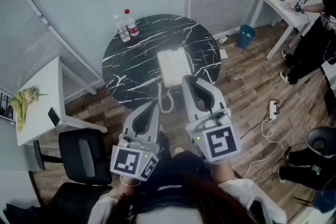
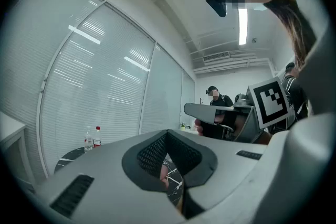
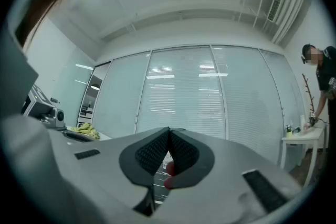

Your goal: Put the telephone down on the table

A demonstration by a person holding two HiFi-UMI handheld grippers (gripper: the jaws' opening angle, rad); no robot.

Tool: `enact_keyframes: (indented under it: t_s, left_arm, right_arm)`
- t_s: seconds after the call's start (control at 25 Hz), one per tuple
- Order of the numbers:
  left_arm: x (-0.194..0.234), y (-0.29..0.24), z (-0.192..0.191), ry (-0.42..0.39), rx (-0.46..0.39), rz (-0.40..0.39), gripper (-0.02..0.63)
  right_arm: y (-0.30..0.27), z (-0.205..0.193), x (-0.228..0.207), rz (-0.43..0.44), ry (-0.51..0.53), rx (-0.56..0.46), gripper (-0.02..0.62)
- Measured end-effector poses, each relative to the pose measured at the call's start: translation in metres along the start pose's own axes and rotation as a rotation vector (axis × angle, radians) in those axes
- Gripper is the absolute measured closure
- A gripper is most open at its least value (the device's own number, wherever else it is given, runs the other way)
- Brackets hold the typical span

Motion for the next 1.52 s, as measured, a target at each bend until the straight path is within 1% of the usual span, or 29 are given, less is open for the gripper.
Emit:
enact_keyframes:
  t_s: [0.2, 0.36, 0.76, 0.92, 1.2, 1.4, 1.52]
  left_arm:
    - [0.015, -0.007, 0.002, 0.009, 0.001, 0.013, 0.595]
    - [0.027, -0.013, 0.004, 0.021, 0.006, 0.023, 0.595]
    - [0.055, -0.029, 0.008, 0.032, 0.015, 0.017, 0.595]
    - [0.067, -0.036, 0.01, 0.031, 0.016, 0.013, 0.595]
    - [0.088, -0.049, 0.014, 0.032, 0.018, 0.009, 0.595]
    - [0.102, -0.057, 0.016, 0.039, 0.016, 0.004, 0.595]
    - [0.112, -0.063, 0.017, 0.045, 0.013, 0.005, 0.595]
  right_arm:
    - [-0.014, 0.0, -0.004, -0.007, -0.004, 0.004, 0.6]
    - [-0.026, 0.0, -0.009, -0.015, -0.036, 0.005, 0.598]
    - [-0.06, -0.006, -0.019, -0.04, -0.071, 0.038, 0.598]
    - [-0.075, -0.01, -0.022, -0.052, -0.048, 0.049, 0.598]
    - [-0.103, -0.019, -0.027, -0.074, -0.068, 0.096, 0.597]
    - [-0.123, -0.028, -0.031, -0.093, -0.014, 0.138, 0.595]
    - [-0.136, -0.032, -0.031, -0.102, -0.016, 0.153, 0.595]
Point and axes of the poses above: the fingertips, and each gripper's own axes: y backward along the fingers, x to its left, z out of its top, the point moved 9 cm from there along y, backward along the fingers, and after that the axes turned 12 degrees about x, right-handed, at the moved point
